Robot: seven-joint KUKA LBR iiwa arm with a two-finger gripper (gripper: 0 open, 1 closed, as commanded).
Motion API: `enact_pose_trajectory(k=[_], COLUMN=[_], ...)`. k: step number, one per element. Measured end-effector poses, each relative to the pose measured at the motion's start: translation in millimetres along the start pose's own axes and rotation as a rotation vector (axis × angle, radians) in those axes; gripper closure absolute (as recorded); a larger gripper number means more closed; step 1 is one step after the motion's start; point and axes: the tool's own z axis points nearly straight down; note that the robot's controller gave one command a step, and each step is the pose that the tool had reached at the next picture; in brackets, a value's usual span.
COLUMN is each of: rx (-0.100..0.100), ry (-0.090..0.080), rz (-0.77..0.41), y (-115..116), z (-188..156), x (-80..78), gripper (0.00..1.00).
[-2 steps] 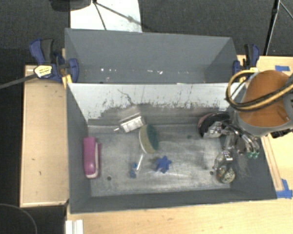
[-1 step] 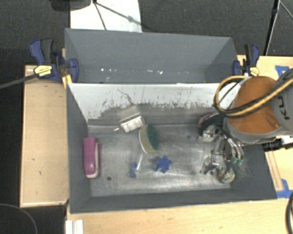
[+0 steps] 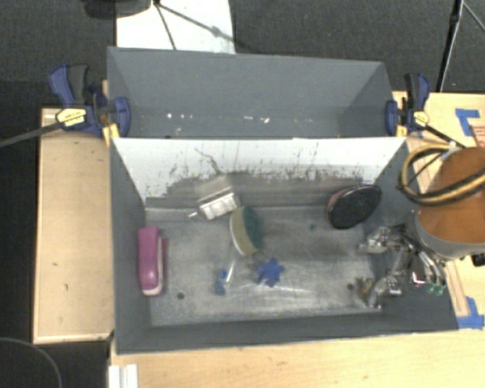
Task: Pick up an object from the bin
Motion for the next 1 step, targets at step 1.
enact_pose_trajectory(k=[1], rx=[-0.007], ry=[-0.002], rz=[0.088], y=[-8.7], z=[3.4], x=[-32.3], gripper=[0.0])
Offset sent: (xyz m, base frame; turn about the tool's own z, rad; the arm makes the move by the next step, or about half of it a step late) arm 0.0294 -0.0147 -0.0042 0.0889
